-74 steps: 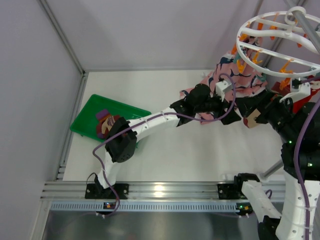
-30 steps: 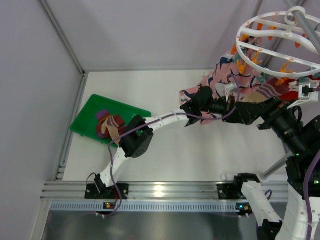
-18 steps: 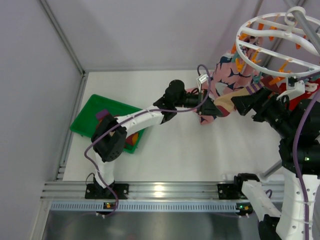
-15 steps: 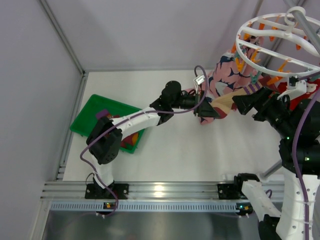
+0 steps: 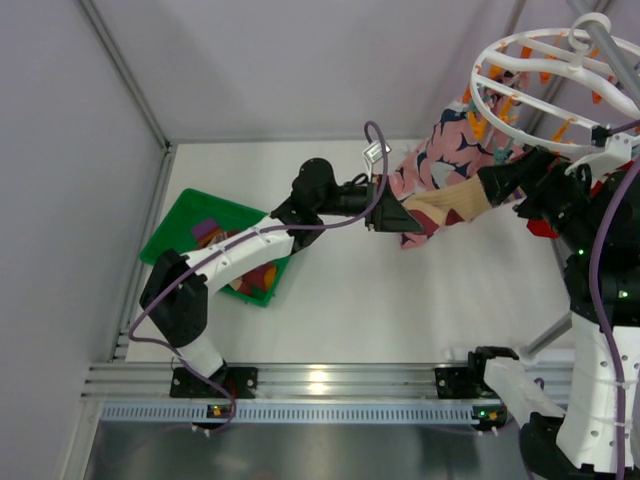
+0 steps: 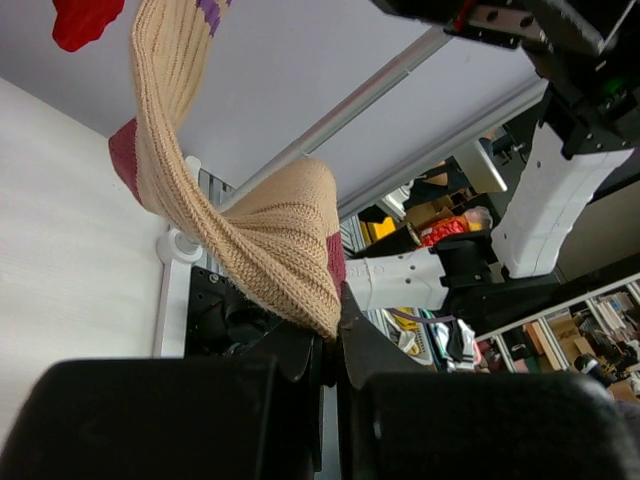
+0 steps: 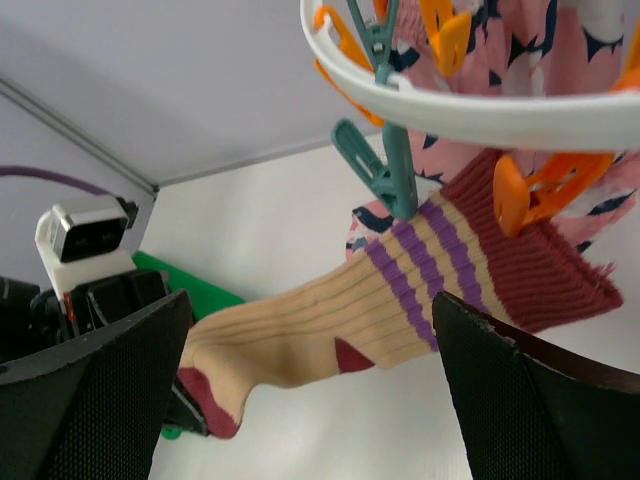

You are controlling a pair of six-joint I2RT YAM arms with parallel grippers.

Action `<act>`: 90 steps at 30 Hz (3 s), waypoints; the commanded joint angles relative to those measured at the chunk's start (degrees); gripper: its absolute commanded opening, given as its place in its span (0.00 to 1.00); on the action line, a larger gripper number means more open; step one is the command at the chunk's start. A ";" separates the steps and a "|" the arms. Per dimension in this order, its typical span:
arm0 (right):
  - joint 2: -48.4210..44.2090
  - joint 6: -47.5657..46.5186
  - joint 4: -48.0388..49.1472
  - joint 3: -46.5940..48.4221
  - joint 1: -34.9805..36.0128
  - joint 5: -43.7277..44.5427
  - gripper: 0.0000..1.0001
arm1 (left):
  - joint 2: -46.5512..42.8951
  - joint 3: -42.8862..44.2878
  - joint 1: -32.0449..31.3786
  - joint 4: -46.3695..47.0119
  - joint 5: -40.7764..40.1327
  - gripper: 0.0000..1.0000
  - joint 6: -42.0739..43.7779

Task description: Remove the socks clipped to the hanger

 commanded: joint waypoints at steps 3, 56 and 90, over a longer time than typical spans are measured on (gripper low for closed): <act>2.94 -3.67 -1.98 9.46 0.77 5.51 1.00 | -5.12 -2.41 0.69 2.42 0.95 0.00 -0.57; 3.13 -5.79 26.92 -7.83 0.77 10.36 0.46 | -13.65 -8.13 2.45 2.42 3.67 0.00 -1.71; 4.79 -1.48 24.99 -10.83 0.85 2.45 0.00 | -33.24 -9.90 15.11 -57.87 -52.57 0.00 37.13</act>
